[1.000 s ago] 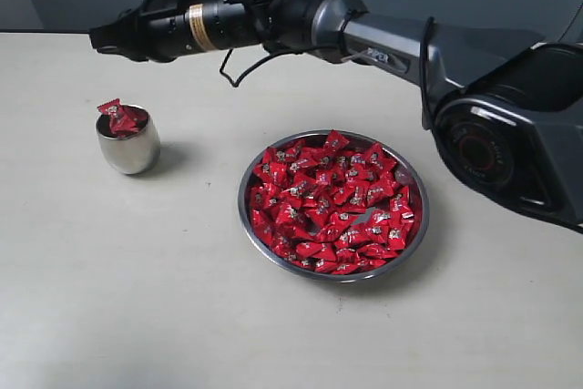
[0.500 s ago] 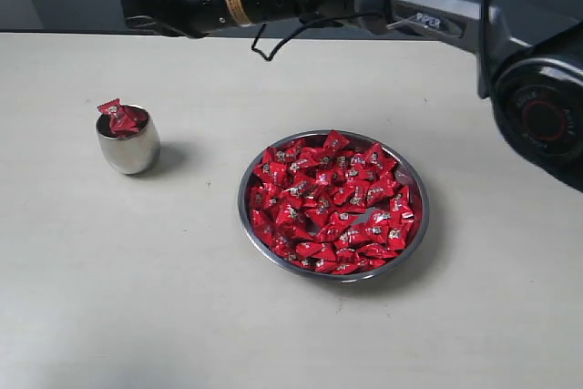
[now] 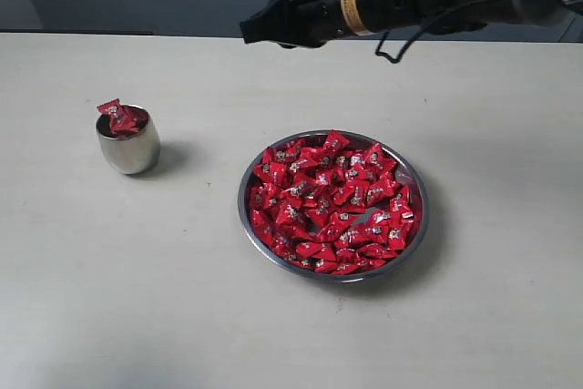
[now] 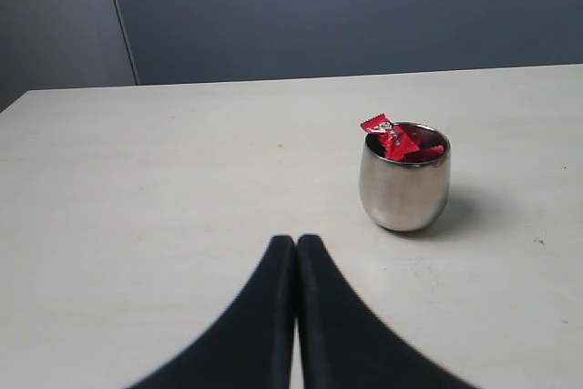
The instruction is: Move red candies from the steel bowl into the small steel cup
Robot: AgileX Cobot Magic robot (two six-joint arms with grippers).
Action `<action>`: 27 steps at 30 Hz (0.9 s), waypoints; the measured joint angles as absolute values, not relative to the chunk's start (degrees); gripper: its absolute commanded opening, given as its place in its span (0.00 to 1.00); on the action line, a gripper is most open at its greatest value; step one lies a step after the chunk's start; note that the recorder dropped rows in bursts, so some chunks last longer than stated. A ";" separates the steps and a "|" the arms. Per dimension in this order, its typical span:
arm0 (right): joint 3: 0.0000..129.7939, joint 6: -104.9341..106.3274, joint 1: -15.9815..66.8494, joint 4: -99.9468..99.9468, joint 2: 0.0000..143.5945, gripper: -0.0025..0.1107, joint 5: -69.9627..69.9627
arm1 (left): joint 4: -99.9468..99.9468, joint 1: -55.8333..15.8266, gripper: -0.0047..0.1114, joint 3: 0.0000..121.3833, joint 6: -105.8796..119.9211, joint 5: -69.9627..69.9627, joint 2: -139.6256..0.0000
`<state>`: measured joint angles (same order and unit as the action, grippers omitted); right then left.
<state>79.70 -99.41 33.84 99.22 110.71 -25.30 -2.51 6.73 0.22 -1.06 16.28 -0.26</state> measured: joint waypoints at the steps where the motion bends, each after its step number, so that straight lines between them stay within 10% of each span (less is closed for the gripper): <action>1: 77.35 -97.92 33.19 98.35 109.11 0.02 -25.01 | -2.51 6.73 0.04 0.22 -1.06 16.28 -0.26; 27: 32.86 -69.82 27.78 66.31 82.59 0.02 -23.04 | -2.51 6.73 0.04 0.22 -1.06 16.28 -0.26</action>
<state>32.86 -69.82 27.78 66.31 82.59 -23.04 -2.51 6.73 0.22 -1.06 16.28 -0.26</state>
